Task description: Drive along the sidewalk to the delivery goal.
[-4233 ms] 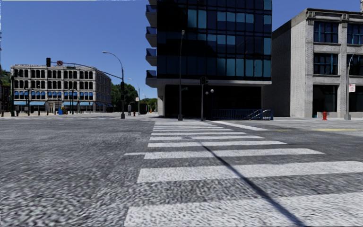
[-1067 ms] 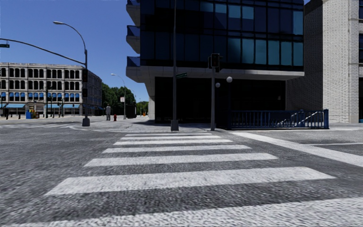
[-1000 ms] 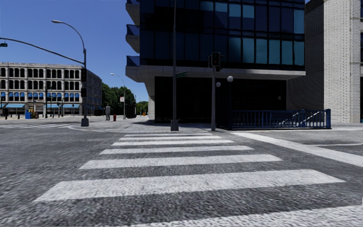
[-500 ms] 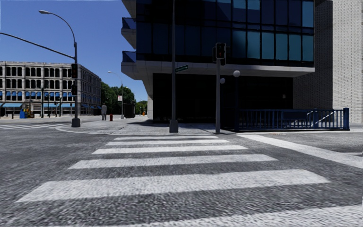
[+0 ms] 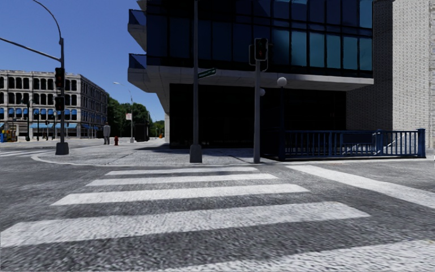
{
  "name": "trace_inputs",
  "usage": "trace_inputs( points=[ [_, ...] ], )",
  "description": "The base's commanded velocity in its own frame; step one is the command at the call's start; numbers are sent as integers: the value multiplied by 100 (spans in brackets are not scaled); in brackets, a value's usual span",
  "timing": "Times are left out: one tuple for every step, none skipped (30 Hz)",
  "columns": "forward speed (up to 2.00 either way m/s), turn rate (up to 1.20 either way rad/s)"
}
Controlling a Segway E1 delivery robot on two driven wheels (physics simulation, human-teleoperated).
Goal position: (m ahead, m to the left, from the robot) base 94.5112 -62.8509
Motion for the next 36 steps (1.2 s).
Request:
trace_inputs(
  points=[
    [200, -28],
    [200, -28],
    [200, -28],
    [200, -28],
    [200, -28],
    [200, -28],
    [200, -28],
    [200, -28],
    [200, -28],
    [200, -28],
    [200, -28],
    [200, -28],
    [200, -28],
    [200, -28],
    [200, -28],
    [200, -28],
    [200, -20],
    [200, -1],
    [200, 0],
    [200, 0],
    [200, 0],
    [200, 0],
    [200, 0],
    [200, 0],
    [200, 0],
    [200, 0],
    [200, 0],
    [200, 0],
    [200, 0],
    [200, 0],
    [200, 0],
    [200, 0],
    [200, 0],
    [200, 0],
    [200, 0],
    [200, 0]
  ],
)
